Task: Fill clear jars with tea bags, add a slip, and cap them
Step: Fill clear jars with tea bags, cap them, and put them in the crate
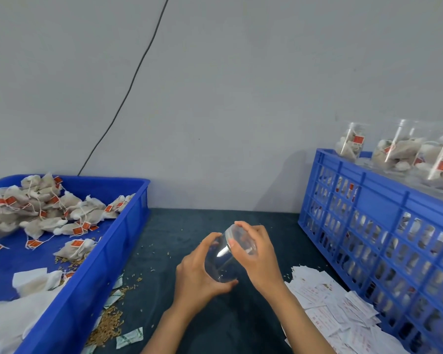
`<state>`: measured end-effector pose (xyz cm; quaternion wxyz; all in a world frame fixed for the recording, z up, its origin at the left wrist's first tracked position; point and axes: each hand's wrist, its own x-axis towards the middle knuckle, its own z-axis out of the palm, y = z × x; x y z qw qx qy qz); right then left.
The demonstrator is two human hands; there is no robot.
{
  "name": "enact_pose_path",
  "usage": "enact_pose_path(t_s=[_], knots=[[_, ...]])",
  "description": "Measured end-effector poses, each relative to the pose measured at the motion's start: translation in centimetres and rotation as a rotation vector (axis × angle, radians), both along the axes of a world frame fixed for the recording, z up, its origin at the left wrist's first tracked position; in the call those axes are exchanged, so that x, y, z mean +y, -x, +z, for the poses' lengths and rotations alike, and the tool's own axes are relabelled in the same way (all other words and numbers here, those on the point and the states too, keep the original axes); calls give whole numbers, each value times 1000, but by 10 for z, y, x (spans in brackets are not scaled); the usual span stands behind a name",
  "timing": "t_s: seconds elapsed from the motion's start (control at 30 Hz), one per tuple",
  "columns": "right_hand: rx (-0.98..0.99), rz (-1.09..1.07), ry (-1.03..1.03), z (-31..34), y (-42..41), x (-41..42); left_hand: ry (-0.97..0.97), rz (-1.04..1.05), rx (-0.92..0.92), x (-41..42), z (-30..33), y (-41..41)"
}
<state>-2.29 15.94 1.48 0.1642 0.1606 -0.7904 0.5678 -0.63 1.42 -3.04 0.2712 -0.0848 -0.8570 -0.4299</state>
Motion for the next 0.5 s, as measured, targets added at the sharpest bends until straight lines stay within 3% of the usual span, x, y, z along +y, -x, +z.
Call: enact_pose_path(t_s=[0.23, 0.4, 0.5], knots=[[94, 205, -200, 14, -1, 14, -223, -311, -114, -13, -2, 0], [119, 93, 157, 53, -1, 5, -783, -406, -35, -11, 29, 0], [56, 120, 277, 70, -3, 1, -926, -566, -92, -10, 58, 2]])
